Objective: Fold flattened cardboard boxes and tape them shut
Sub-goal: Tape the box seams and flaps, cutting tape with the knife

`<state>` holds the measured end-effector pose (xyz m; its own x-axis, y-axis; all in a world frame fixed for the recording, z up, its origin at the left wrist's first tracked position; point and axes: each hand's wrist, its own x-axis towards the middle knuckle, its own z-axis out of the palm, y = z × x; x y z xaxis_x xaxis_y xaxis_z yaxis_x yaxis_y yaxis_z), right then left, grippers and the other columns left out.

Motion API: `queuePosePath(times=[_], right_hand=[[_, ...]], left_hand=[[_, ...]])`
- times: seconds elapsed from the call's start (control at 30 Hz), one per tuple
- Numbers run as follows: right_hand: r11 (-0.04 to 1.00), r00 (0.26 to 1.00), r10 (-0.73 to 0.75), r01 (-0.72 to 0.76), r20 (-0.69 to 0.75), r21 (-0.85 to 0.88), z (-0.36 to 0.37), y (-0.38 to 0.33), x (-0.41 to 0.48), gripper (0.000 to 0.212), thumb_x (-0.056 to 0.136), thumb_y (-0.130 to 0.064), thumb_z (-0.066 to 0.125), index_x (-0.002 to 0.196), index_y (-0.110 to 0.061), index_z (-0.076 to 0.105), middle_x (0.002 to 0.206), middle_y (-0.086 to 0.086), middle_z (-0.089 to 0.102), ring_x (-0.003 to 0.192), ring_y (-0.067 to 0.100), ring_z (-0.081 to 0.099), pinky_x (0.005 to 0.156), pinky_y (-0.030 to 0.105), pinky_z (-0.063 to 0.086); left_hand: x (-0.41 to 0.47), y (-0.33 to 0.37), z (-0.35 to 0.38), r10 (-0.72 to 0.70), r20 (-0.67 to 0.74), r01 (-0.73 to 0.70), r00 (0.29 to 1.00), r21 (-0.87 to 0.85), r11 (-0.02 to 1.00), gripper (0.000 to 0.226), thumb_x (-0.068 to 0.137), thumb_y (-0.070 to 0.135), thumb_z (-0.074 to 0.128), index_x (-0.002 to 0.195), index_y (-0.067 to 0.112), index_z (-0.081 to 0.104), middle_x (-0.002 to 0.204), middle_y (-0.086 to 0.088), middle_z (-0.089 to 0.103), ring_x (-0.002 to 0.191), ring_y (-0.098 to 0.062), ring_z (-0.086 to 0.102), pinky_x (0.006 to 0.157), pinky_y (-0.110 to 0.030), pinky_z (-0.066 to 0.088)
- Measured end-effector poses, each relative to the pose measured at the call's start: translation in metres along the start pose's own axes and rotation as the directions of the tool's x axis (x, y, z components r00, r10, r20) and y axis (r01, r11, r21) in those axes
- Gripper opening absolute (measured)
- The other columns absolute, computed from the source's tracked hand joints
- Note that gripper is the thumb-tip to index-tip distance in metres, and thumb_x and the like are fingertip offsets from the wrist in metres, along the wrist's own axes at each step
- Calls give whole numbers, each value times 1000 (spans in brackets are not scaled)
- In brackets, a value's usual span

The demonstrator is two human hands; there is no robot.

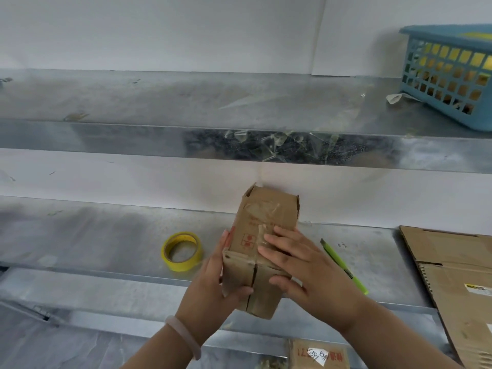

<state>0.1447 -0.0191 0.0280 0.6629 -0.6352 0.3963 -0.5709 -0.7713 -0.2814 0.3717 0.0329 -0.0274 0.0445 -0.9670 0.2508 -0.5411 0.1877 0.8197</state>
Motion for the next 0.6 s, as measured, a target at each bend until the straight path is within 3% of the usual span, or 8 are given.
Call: queuePosePath(times=[0.13, 0.23, 0.33, 0.47, 0.6], right_hand=[[996, 994, -90, 91, -60, 7, 2, -1, 2, 43, 97, -41, 51, 139, -30, 53, 150, -7, 44, 145, 14, 30, 120, 33, 25], [999, 998, 33, -34, -46, -24, 8, 10, 5, 45, 97, -42, 47, 141, -35, 48, 152, -6, 40, 145, 17, 31, 113, 43, 37], [988, 991, 137, -137, -5, -65, 12, 18, 8, 47, 96, -45, 41, 143, -37, 43, 149, -7, 44, 142, 17, 35, 108, 47, 43], [963, 974, 228, -226, -3, -149, 15, 11, 16, 45, 97, -43, 42, 141, -34, 50, 145, -4, 50, 138, 20, 42, 103, 48, 48], [948, 961, 275, -270, 4, -169, 16, -3, 18, 50, 95, -42, 48, 143, -34, 45, 145, -6, 50, 138, 18, 41, 109, 44, 42]], left_hand=[[-8, 5, 0, 62, -109, -68, 992, -52, 996, 96, 74, 42, 72, 150, 40, 14, 143, 17, 43, 125, -9, 50, 94, -28, 50], [5, 3, 4, 57, -60, -62, 997, -83, 995, 90, 80, 35, 65, 150, 45, 9, 146, 23, 36, 131, -9, 45, 99, -40, 49], [21, -3, 8, 67, 17, -66, 998, -52, 996, 87, 86, 23, 63, 151, 40, 7, 150, 14, 34, 134, -10, 41, 102, -42, 47], [37, -13, 7, 78, 90, -73, 993, -57, 996, 90, 87, 11, 64, 153, 30, 5, 152, 9, 33, 134, -12, 41, 104, -39, 45], [34, -29, -15, 46, 169, -43, 985, -20, 999, 92, 77, 11, 60, 151, 30, 9, 148, 12, 36, 131, -2, 41, 104, -23, 41]])
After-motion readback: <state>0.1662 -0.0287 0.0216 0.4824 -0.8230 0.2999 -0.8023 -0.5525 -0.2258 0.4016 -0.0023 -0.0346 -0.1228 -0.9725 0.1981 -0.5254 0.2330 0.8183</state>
